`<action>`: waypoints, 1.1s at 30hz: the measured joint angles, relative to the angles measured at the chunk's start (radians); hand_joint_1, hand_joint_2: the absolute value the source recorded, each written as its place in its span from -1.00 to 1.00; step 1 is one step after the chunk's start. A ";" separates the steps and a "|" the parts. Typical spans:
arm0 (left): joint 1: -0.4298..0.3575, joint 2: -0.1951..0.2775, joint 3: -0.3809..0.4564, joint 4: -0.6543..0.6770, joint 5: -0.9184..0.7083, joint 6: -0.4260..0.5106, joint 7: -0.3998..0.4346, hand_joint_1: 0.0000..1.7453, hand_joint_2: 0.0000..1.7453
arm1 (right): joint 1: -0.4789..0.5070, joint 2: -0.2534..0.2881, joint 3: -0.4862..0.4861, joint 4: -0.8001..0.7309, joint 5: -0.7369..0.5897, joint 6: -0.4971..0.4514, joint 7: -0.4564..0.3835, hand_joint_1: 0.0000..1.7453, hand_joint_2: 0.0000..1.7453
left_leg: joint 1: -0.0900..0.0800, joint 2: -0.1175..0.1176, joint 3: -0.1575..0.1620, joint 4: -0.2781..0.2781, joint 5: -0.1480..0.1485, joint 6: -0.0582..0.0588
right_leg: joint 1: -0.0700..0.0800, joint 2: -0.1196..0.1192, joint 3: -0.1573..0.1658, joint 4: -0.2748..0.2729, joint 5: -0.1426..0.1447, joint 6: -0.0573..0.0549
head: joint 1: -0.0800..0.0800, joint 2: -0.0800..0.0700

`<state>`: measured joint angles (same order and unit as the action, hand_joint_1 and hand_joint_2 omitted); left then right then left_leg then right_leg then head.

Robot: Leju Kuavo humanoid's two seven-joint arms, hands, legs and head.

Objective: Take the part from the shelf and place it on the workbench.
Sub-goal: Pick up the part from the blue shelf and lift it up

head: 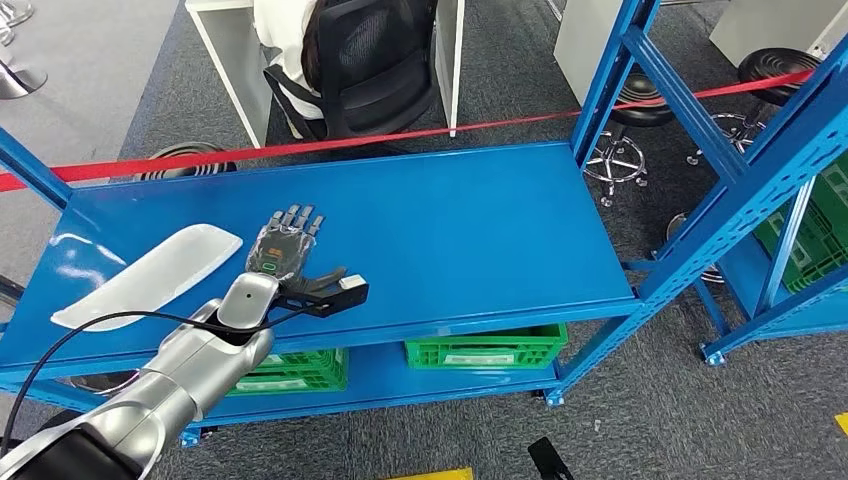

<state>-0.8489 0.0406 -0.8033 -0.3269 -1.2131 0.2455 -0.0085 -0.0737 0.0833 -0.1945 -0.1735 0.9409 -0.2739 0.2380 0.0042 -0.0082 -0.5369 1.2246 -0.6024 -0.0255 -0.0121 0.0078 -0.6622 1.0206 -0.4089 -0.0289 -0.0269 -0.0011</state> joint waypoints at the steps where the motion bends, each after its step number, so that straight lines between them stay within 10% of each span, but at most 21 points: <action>1: 0.005 -0.002 -0.002 0.000 0.000 0.000 0.000 -1.00 -1.00 | 0.004 0.000 -0.001 0.001 0.000 0.000 0.000 -1.00 -1.00 | 0.000 0.002 -0.033 0.029 -0.043 -0.002 | 0.000 0.003 0.023 -0.007 -0.014 0.000 | 0.000 0.000; 4: 0.009 -0.004 -0.009 0.000 0.000 0.000 -0.002 -1.00 -1.00 | 0.010 0.000 -0.004 0.001 0.000 0.000 0.000 -1.00 -1.00 | -0.002 0.002 -0.101 0.002 -0.123 0.001 | 0.002 0.013 0.086 -0.015 -0.056 0.001 | 0.000 0.000; 5: 0.008 -0.004 -0.010 0.000 0.002 0.000 -0.007 -1.00 -1.00 | 0.010 0.000 -0.005 0.001 0.000 0.000 0.000 -1.00 -1.00 | -0.004 0.002 -0.111 -0.044 -0.089 0.006 | 0.005 0.016 0.104 -0.015 -0.069 0.002 | 0.000 0.000; 8: 0.009 -0.005 -0.010 0.000 0.011 0.000 -0.044 -1.00 -1.00 | 0.011 0.003 -0.007 0.002 0.000 0.000 -0.001 -1.00 -1.00 | -0.017 -0.004 -0.119 -0.201 0.137 0.034 | 0.011 0.023 0.145 -0.015 -0.108 0.008 | 0.000 0.000; 10: 0.007 -0.009 -0.010 -0.003 0.006 0.001 -0.060 -1.00 -1.00 | 0.011 0.005 -0.010 0.003 0.000 0.001 -0.002 -1.00 -1.00 | -0.023 -0.009 -0.116 -0.225 0.187 0.043 | 0.012 0.027 0.155 -0.017 -0.124 0.020 | -0.002 0.000; 24: 0.085 -0.047 -0.013 -0.105 -0.060 -0.045 -0.054 -1.00 -1.00 | 0.031 0.010 -0.041 0.006 -0.012 -0.004 -0.014 -1.00 -1.00 | -0.024 -0.016 -0.069 -0.237 0.148 0.050 | 0.011 0.017 0.211 -0.054 -0.150 0.031 | -0.002 0.000; 33: 0.155 0.017 0.018 -0.436 -0.093 -0.137 0.020 -1.00 -1.00 | 0.033 0.014 -0.070 0.006 -0.021 -0.017 -0.014 -1.00 -1.00 | -0.025 -0.017 -0.056 -0.232 0.146 0.050 | 0.012 0.017 0.230 -0.058 -0.159 0.031 | -0.003 0.000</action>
<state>-0.6938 0.0577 -0.7850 -0.7634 -1.3065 0.1089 0.0115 -0.0406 0.0976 -0.2645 -0.1671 0.9195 -0.2907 0.2235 -0.0211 -0.0251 -0.5934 0.9928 -0.4560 0.0246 0.0001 0.0251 -0.4318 0.9623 -0.5681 0.0022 -0.0295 -0.0011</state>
